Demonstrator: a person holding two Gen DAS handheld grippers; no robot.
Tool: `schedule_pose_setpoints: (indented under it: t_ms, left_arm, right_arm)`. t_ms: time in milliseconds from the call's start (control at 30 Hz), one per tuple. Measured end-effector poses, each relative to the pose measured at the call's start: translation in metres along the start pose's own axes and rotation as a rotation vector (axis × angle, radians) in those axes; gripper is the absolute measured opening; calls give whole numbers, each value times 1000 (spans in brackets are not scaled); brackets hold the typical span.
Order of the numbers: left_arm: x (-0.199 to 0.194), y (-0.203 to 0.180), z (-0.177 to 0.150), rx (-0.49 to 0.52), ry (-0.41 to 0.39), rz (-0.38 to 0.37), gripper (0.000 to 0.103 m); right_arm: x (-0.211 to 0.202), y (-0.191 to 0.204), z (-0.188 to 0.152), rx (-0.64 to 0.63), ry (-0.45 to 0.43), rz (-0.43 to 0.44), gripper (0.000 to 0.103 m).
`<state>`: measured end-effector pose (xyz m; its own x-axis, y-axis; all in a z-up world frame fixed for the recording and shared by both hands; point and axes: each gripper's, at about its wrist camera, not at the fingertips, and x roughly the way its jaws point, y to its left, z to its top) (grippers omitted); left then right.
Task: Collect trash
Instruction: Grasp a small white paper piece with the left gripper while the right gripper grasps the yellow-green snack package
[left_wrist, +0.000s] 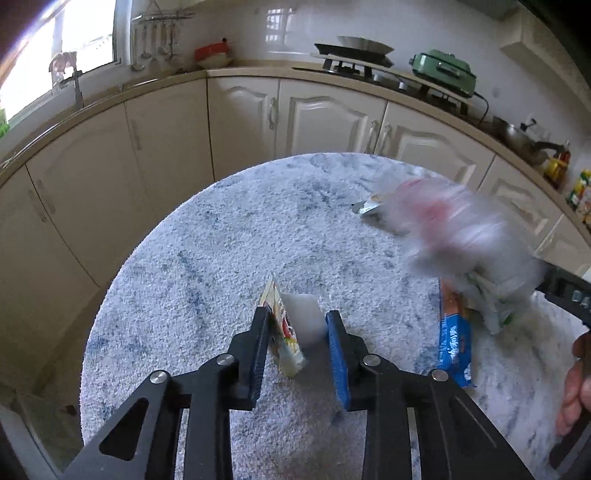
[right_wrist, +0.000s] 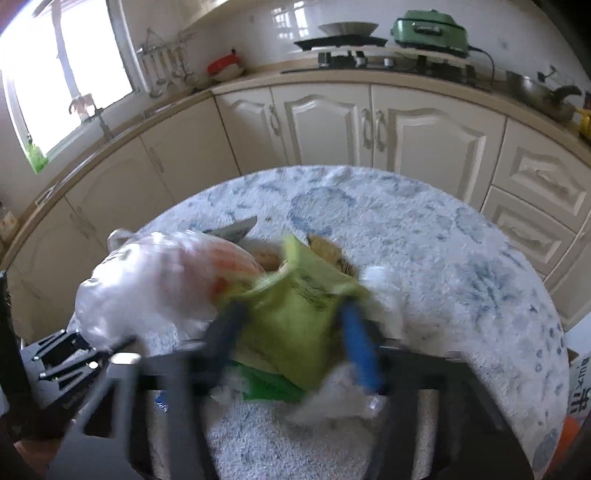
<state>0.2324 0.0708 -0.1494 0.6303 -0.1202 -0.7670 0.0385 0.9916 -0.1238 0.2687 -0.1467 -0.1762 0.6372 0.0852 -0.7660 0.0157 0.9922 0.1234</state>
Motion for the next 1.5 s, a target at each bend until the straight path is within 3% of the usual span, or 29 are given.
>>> schedule_pose_setpoints:
  t_ms: [100,267,300,367,400,433,533,667,733,800,867,1167,1500]
  left_arm:
    - [-3,6,-3,-9,-12,-23,22]
    - [-10,8,-14,-24,-22,-34,20]
    - [-10,9,-14,-26,-24,-35,19]
    - [-14,11,-19,-29,-30,-32,19]
    - [-16,11,-22,-32,-32,-31,19]
    - [-19,11,-27,-36,-35,-31,19]
    - [-26,13,-32,-39,-48,-30,19]
    - [-35,11,-42,-35,-61,-25,19]
    - [-41,9,-48,-33,-66,-28,19]
    - [-45,9,-51,-34,-72,-30,19]
    - [-49,10,-52,-38,-81,-31,19]
    - [-77,2,-57,-34,-138,-75,19]
    - [-125,-48,-65,44,-222,-157,19]
  right_arm:
    - [-12,-7,-7,5,-17,29,16]
    - [-30,-13,-9,20,-41,30,17]
    - [-32,-12,-8,18,-44,16,23]
    - [-33,-9,-4,15,-54,3,52]
    - [-32,-6,-1,14,-63,-2,72]
    - [-31,-2,1,12,-68,-6,78]
    - [-20,9,7,8,-39,6,78]
    - [13,21,11,-2,34,-52,76]
    - [27,26,8,-22,53,-56,55]
    - [25,28,4,-32,43,-37,41]
    - [14,25,1,-18,15,8,34]
    - [-62,7,-14,16,-123,127,33]
    - [-144,-41,-37,68,-234,77,33]
